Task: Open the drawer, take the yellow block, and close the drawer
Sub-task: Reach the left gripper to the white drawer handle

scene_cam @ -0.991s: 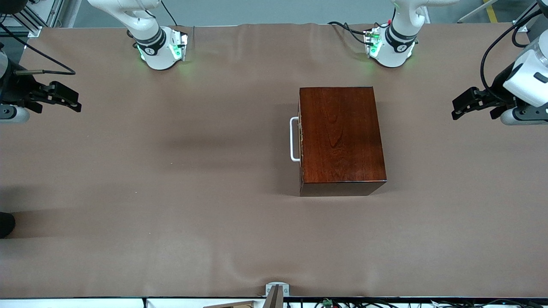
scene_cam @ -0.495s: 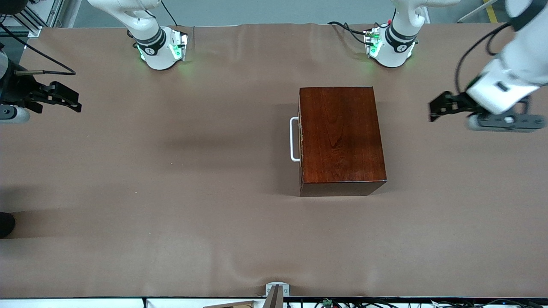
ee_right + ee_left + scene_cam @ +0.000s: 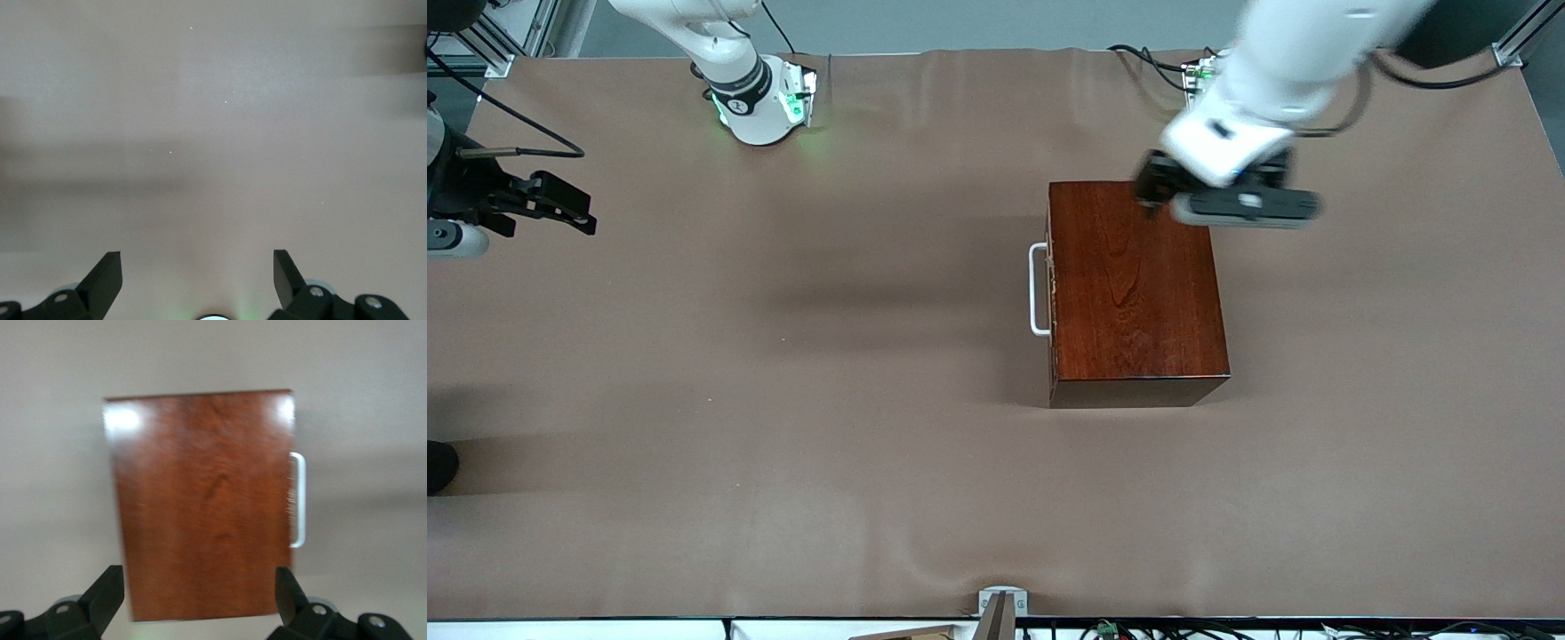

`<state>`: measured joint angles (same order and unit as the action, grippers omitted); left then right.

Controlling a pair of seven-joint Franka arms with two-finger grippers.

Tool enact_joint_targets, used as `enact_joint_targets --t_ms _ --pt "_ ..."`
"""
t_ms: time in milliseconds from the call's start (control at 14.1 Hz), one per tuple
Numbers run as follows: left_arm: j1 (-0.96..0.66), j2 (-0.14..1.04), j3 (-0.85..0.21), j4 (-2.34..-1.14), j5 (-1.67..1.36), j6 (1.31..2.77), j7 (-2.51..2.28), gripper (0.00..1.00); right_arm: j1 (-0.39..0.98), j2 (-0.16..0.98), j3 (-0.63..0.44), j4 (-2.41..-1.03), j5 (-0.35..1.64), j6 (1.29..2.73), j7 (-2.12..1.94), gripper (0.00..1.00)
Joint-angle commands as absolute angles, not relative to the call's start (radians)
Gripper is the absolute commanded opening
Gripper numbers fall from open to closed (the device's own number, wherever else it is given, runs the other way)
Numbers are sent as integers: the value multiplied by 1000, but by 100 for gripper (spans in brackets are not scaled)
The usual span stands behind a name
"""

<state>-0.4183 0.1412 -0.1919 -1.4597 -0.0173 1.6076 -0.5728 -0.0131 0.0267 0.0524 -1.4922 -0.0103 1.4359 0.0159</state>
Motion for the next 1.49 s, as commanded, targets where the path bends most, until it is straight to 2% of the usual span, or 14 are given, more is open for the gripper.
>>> enact_joint_targets --t_ms 0,283,425,1415 --pt "-543 289 -184 -1298 8 1557 -701 100 -23 21 58 -1503 2 1443 29 100" --pt "-733 417 -169 -1238 72 1563 -846 100 -23 23 58 -1503 2 1445 29 100" --pt "-776 465 -167 -1236 86 1589 -862 100 -25 25 58 -1503 2 1445 29 100" --pt "-845 689 -164 -1249 251 1617 -880 100 -14 29 60 -1488 3 1443 20 100"
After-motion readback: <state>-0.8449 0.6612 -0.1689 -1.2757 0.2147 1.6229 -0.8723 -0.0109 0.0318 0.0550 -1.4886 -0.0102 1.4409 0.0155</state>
